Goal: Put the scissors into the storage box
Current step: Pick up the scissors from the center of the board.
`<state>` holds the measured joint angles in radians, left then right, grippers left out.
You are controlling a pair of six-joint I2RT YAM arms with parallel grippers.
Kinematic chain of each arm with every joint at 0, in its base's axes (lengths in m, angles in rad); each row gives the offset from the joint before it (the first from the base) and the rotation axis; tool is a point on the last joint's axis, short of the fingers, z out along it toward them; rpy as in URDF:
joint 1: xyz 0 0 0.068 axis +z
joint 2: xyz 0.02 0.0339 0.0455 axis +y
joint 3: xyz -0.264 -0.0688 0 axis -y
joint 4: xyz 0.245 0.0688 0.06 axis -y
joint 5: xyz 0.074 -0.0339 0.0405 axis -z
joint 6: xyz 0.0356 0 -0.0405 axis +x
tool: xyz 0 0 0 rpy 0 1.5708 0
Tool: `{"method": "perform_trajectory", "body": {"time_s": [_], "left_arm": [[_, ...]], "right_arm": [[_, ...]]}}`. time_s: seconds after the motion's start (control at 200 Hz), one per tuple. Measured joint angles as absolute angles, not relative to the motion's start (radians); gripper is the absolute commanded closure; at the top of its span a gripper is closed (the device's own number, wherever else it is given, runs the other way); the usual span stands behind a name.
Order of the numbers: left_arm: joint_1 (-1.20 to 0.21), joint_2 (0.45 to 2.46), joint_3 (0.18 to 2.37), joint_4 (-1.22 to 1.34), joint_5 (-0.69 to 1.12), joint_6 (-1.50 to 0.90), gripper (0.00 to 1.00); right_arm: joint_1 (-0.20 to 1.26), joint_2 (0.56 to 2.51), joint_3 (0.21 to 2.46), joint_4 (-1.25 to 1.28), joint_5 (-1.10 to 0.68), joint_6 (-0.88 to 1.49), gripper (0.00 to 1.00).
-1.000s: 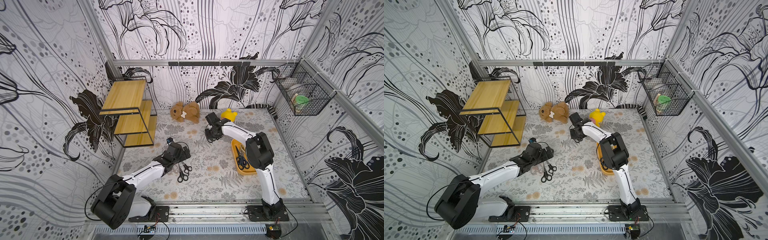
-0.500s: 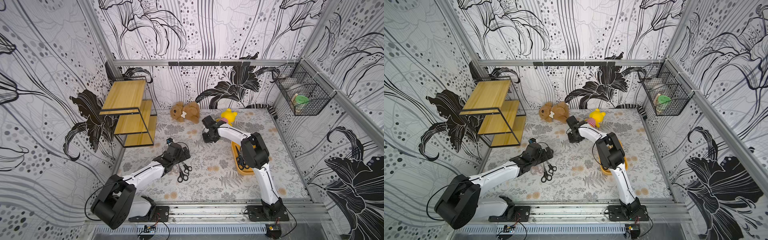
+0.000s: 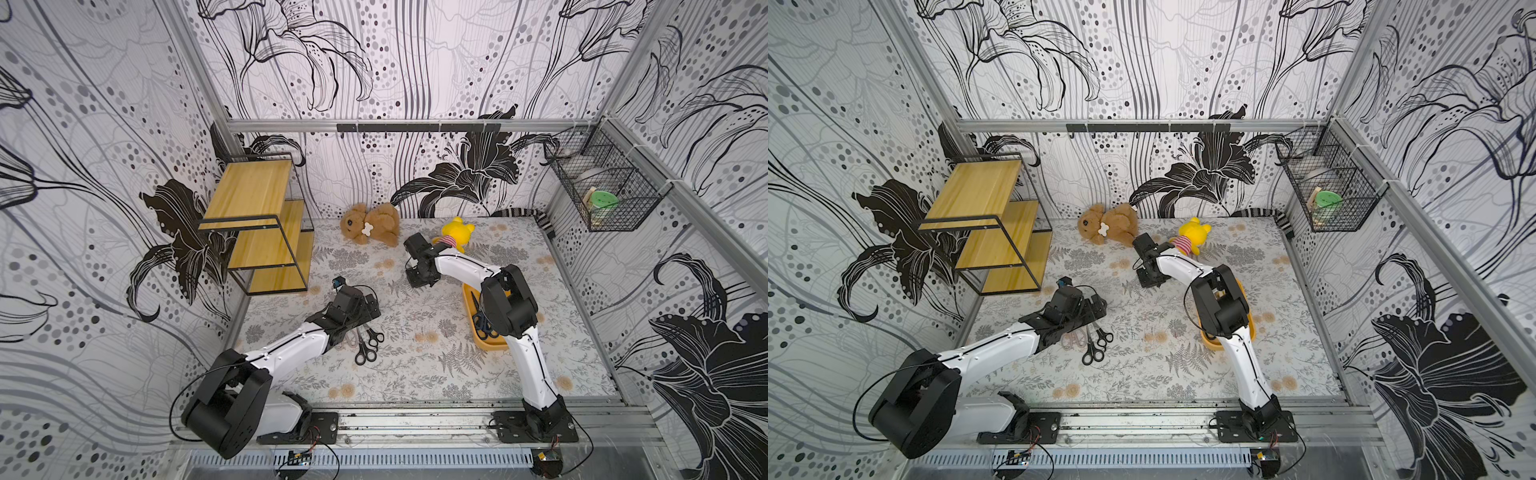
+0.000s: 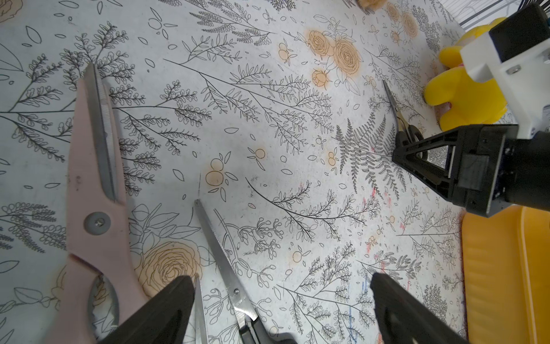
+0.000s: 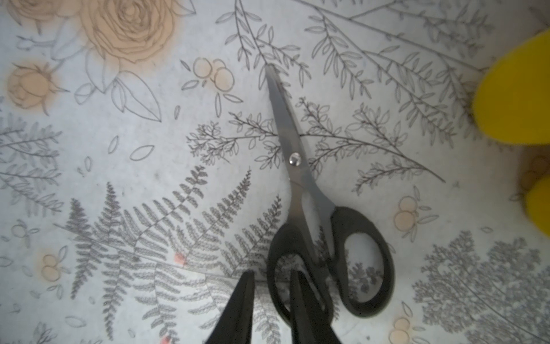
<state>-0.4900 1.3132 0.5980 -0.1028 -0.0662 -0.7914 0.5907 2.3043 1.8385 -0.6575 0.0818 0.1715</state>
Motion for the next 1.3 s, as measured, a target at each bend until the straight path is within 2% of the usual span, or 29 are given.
{"method": "perform_trajectory", "body": {"time_s": [0.2,0.786,0.951,1.301], "left_arm": [[-0.490,1.313,0.598,-0.102,-0.068,-0.794,0.03],[-0.490,1.294,0.598,-0.104,-0.088,-0.799,0.03],[-0.488,1.272,0.598,-0.111,-0.098,-0.807,0.03],[-0.486,1.257,0.596,-0.114,-0.102,-0.816,0.03]], "right_arm": [[0.591,2.264,1.768,-0.625,0.082,0.168,1.00],[0.600,2.244,1.732,-0.580,0.081,0.152,1.00],[0.615,2.233,1.732,-0.580,0.028,0.158,1.00],[0.632,2.018,1.710,-0.568,0.002,0.212,1.00]]}}
